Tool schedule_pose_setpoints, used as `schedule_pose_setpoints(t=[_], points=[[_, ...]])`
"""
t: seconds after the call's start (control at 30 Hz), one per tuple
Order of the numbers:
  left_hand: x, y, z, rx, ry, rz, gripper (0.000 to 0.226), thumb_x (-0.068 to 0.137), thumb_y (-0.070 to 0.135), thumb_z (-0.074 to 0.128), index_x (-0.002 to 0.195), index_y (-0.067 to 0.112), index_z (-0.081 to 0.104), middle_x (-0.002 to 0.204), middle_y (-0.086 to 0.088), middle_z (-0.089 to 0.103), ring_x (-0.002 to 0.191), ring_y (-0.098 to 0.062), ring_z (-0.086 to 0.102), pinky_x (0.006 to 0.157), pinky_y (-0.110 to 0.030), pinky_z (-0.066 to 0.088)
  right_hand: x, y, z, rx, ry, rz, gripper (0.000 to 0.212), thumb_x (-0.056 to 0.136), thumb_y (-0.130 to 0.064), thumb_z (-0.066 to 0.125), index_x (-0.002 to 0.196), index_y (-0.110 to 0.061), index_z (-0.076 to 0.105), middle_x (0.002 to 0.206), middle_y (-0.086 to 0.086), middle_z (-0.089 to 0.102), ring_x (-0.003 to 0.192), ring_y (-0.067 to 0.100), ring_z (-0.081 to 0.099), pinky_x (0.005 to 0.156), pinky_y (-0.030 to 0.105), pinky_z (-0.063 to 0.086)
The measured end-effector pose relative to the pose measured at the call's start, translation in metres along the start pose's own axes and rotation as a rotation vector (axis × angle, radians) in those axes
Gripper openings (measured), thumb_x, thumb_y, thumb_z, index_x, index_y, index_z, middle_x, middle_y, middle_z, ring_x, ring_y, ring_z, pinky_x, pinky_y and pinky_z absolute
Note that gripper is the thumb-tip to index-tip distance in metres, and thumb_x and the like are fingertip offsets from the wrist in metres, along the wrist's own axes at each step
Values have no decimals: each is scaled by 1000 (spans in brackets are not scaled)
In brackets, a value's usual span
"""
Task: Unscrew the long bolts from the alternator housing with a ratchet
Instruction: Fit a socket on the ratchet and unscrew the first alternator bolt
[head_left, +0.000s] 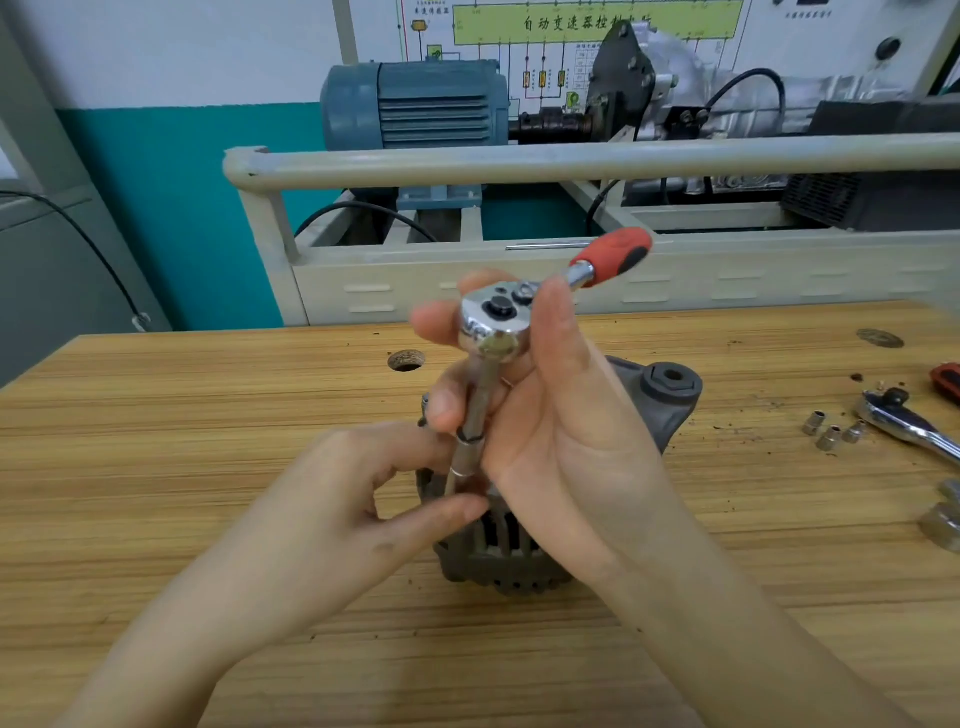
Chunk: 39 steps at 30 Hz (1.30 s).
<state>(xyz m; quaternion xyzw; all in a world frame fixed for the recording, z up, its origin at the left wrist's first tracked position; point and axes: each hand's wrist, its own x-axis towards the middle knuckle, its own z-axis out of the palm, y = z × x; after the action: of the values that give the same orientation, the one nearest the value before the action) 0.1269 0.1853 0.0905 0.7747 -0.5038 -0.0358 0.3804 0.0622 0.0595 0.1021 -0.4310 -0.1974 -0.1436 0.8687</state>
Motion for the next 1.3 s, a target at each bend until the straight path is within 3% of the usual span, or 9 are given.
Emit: schedule_pose_setpoints(t=[0.1,0.2,0.3,0.53,0.67,0.87,1.1,1.2,1.3], points=[[0,0,1,51,68,-8,37,61,58,53,71,27,71,78,17,66,70,2,57,60,-9,40,0,0,1,19,-5,-6,27,70,-42,61,85,-20,66,85,-4,69,61,7,60,61,19,49],[0,3,4,89,142,-19,28,61,62,64,65,34,65,67,13,67,73,-2,59,64,-12,42,-2,-1,2,14,29,-57,22,62,-33,69,78,-20,65,81,-2,69,60,8,60,61,19,50],[0,3,7,108,170,-32,28,58,61,62,65,35,63,66,13,66,75,-1,58,64,-8,40,-5,-3,1,22,58,-80,25,55,-26,74,76,-21,62,79,-1,68,61,9,61,59,21,51],[-1,2,-3,106,-2,21,41,67,56,50,83,26,73,82,11,70,82,-1,60,70,-13,44,-1,-2,2,-3,6,-10,25,71,-42,59,82,-21,66,85,-5,69,61,7,60,63,20,47],[-1,1,-2,80,68,-9,40,61,59,53,74,26,72,76,14,69,78,-2,62,69,-19,45,-1,0,0,40,-7,11,27,72,-43,60,84,-20,67,86,-4,69,66,7,61,64,20,48],[-1,1,5,118,170,-15,41,57,61,56,68,23,68,68,11,66,72,-5,59,63,-19,43,-3,-3,0,22,35,-54,23,59,-32,74,78,-21,66,82,-2,68,65,8,60,61,21,50],[-1,3,-3,111,33,63,37,69,52,53,86,25,72,80,9,71,76,-2,63,69,-24,46,1,-3,-2,98,45,24,26,74,-41,55,83,-18,64,79,-3,69,58,7,59,61,18,47],[-1,2,-2,89,98,28,32,64,55,54,75,29,70,75,13,70,73,0,62,66,-15,44,2,-3,-4,106,58,31,30,73,-43,52,83,-18,64,77,-5,69,56,6,58,59,17,47],[-2,3,1,111,165,10,25,60,58,55,67,36,65,76,17,67,75,-1,61,67,-16,44,1,-2,-3,111,43,12,28,73,-43,59,83,-17,64,79,-3,69,58,6,58,61,18,47]])
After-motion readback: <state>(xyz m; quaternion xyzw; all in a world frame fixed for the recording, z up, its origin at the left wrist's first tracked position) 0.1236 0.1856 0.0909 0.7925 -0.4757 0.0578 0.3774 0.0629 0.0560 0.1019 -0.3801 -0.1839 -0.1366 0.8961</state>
